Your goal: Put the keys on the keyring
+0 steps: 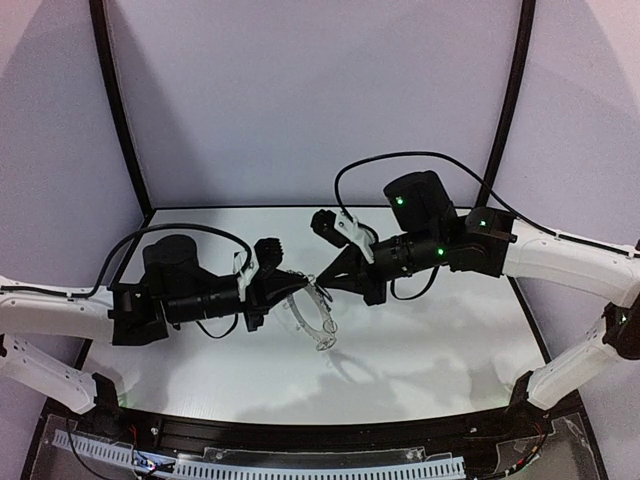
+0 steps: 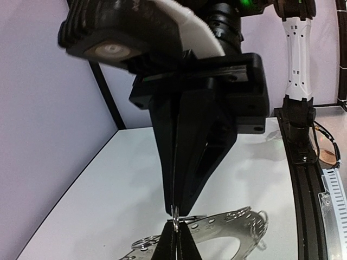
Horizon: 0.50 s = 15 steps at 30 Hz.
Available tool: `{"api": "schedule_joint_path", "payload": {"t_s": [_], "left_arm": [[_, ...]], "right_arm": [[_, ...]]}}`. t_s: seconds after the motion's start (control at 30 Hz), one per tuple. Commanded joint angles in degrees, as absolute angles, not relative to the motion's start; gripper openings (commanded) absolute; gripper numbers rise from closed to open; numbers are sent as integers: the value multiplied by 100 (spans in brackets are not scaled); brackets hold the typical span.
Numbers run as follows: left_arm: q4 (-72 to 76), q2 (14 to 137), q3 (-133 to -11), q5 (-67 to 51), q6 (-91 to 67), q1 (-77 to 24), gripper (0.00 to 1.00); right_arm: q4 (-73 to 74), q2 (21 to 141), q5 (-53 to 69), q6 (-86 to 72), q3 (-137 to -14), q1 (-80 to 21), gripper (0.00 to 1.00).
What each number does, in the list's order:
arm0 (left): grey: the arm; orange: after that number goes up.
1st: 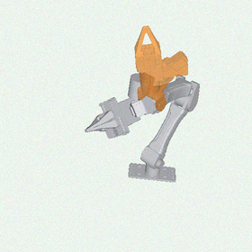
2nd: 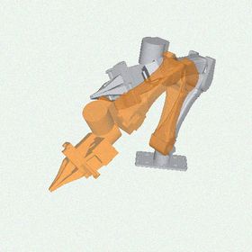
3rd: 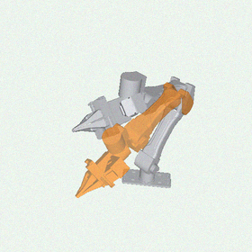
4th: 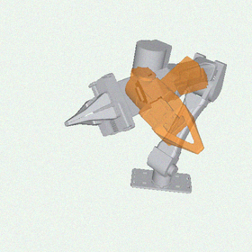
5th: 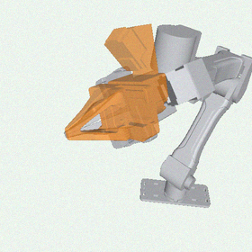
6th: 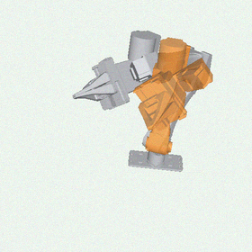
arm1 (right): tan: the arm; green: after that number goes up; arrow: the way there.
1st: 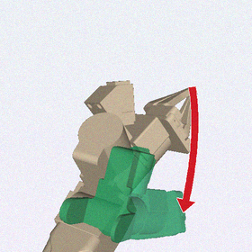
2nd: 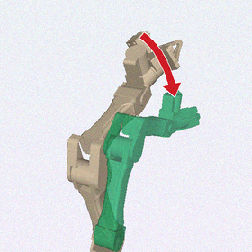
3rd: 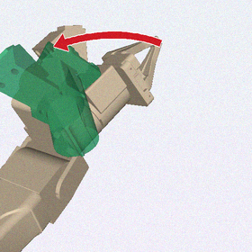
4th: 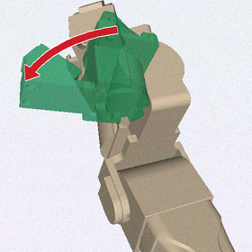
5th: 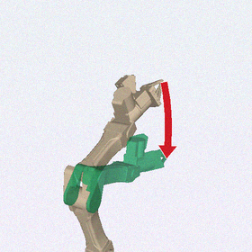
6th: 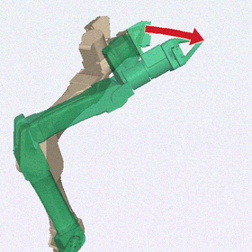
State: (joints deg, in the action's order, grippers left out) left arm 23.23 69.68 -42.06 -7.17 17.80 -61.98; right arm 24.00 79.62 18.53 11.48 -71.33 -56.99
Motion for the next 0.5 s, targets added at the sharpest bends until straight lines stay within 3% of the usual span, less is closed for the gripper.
{"api": "schedule_joint_path", "payload": {"t_s": [0.0, 0.47], "left_arm": [[3011, 6715, -4144, -1127, 1898, -6200, 1], [3530, 6682, -3905, -1782, 2106, -6202, 1]], "right_arm": [[2565, 8176, 2069, 1043, -7154, -5589, 0], [2320, 8206, 2194, 997, -7136, -5554, 0]]}}
